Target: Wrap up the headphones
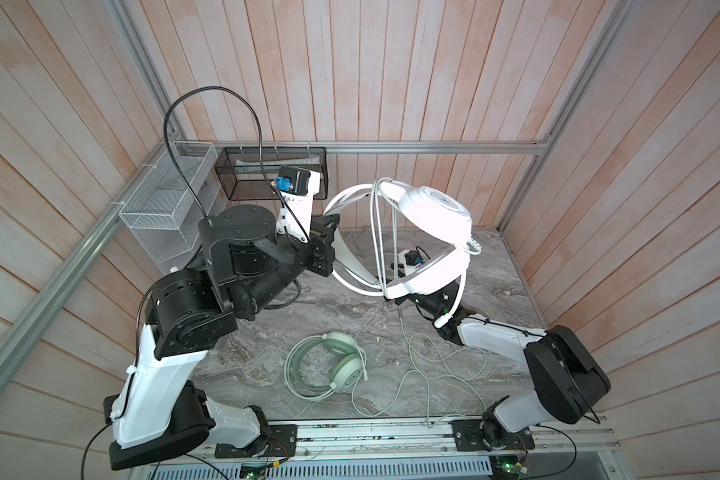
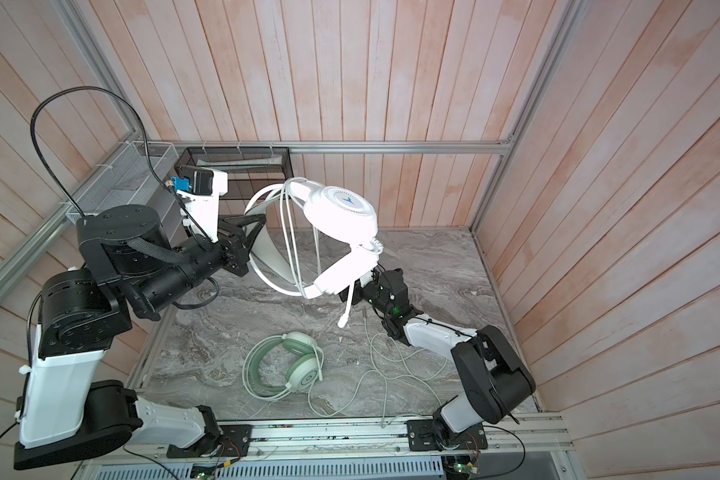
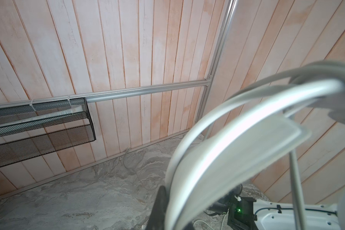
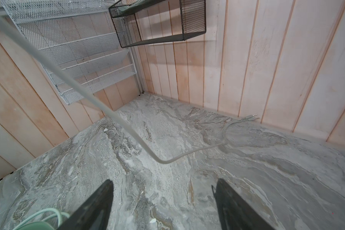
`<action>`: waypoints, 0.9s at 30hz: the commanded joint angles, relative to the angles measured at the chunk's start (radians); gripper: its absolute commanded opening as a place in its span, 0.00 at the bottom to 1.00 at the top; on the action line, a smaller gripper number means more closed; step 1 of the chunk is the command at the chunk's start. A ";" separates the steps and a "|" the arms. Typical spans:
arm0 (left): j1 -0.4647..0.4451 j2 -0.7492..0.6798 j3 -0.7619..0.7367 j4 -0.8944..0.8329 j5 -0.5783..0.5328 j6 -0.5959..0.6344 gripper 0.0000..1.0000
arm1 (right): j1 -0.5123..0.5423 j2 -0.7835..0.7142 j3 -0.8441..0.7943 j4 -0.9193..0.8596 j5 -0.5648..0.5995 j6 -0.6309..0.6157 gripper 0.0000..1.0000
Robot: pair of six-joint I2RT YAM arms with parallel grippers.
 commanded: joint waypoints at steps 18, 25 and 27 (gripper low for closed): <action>0.012 0.007 0.008 0.079 -0.081 -0.021 0.00 | 0.039 0.234 0.220 -0.058 0.137 -0.013 0.04; 0.336 0.059 0.006 0.112 0.098 -0.083 0.00 | 0.218 0.046 -0.067 -0.014 0.285 -0.073 0.00; 0.412 0.086 0.011 0.122 0.144 -0.109 0.00 | 0.287 -0.022 -0.140 -0.033 0.343 -0.100 0.00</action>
